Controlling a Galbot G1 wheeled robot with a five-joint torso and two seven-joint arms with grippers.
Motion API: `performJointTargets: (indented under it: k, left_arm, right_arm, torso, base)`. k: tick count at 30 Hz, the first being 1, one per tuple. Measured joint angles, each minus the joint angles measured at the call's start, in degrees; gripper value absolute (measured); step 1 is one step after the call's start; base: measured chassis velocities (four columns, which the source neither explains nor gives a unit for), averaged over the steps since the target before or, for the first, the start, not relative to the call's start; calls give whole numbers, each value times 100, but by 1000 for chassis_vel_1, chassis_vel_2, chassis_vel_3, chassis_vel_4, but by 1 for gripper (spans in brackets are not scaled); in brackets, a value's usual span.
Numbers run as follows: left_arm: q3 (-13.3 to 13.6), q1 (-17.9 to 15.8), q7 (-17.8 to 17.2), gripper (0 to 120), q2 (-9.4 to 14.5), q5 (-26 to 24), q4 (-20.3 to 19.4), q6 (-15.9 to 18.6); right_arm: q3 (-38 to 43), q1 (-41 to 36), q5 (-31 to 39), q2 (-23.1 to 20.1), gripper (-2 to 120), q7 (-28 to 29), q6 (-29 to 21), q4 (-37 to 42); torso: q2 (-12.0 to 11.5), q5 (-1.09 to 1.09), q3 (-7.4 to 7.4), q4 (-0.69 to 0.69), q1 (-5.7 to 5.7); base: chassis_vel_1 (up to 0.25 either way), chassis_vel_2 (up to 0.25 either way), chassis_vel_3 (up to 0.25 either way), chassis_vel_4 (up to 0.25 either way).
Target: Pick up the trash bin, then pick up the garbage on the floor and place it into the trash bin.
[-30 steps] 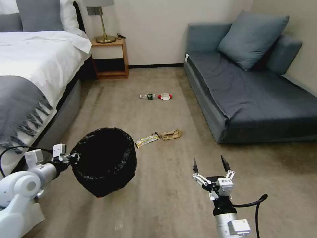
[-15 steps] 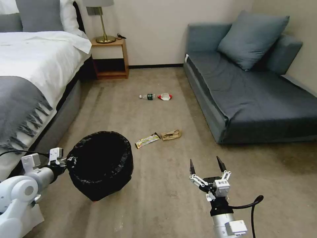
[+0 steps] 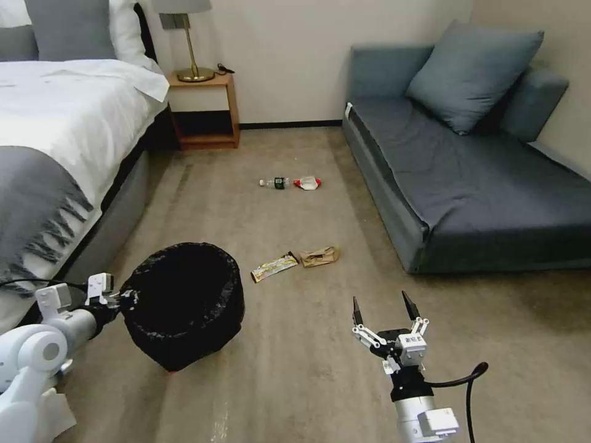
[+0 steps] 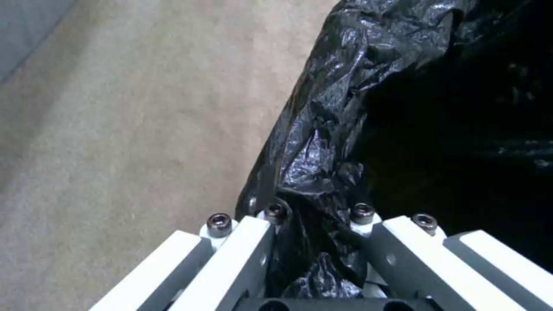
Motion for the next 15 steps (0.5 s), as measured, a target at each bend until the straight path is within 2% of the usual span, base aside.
performJointTargets:
  k: [15]
  left_arm:
    - [-95, -44, 0, 5, 47, -20, 81, -3]
  right_arm:
    - [-11, 15, 6, 0, 100, -36, -5, -38]
  torso:
    - [0, 0, 0, 0, 0]
  base:
    - [-50, 47, 50, -48]
